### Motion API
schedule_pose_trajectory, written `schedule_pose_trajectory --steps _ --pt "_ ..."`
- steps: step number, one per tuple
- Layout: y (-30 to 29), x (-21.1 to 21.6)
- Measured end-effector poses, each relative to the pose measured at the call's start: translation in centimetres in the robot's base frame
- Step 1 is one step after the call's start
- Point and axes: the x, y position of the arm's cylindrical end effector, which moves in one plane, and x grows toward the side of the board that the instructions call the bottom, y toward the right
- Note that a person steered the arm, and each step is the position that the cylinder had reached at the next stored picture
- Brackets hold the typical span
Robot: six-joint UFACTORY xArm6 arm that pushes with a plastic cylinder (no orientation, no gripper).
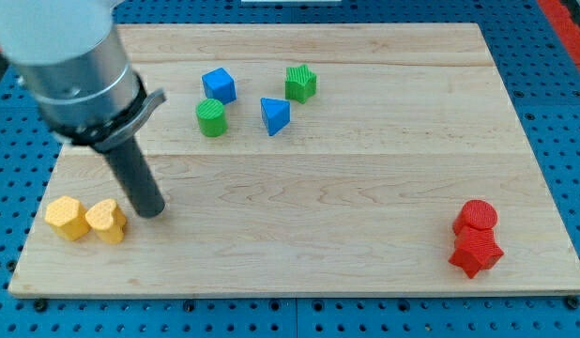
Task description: Move the heart away from the hexagon
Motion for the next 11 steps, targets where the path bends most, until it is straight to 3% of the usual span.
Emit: schedule_pose_trajectory --steps 1,2,3,5,7,10,11 --pt "1.3 6.5" --pt "-2.3 10.2" --pt "-3.4 9.6" --pt "-3.9 1.1" --pt "-8.0 2.9" --pt "-3.3 -11.4" --pt "-3.0 -7.6"
